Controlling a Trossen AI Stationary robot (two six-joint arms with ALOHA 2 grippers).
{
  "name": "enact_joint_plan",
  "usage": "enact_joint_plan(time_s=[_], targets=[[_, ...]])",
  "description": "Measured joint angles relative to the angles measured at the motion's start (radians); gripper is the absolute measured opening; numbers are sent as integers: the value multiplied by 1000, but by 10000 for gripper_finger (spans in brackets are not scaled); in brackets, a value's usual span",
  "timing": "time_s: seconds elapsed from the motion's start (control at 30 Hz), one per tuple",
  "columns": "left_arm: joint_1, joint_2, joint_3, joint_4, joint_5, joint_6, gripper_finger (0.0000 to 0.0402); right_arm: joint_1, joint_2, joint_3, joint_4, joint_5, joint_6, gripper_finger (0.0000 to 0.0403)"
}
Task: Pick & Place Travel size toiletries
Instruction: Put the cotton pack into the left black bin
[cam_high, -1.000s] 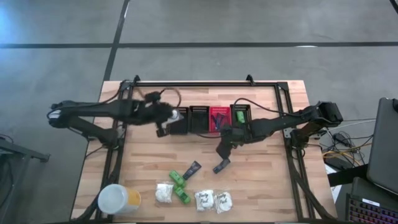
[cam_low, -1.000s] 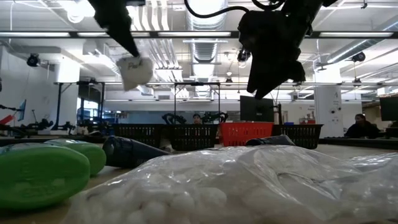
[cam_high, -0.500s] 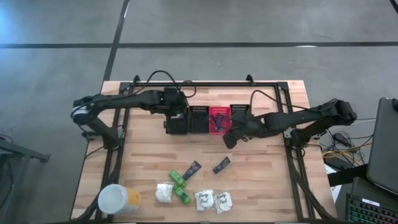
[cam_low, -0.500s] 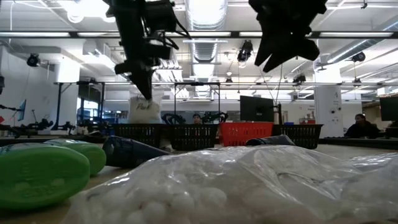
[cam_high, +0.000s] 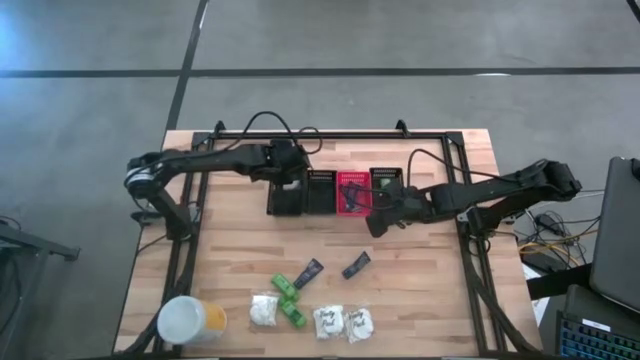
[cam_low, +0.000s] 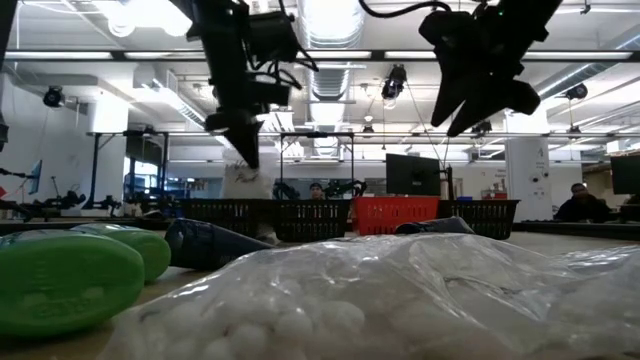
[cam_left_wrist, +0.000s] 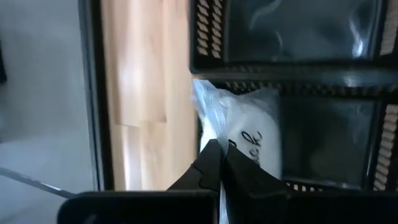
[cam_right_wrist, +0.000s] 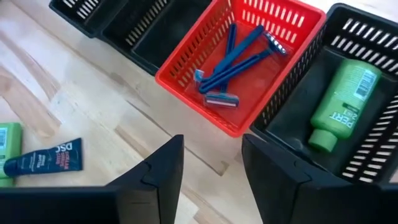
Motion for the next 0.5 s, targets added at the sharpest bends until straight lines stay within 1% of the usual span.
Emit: enact_joint_plan(time_s=[0.2,0.5], targets=[[11,3,72,-6,-1,12,2,-2,2,-2,28,-1,-39,169],[31,43,34,-51,-2,38,2,-6,2,-2,31,-1,-56,148]])
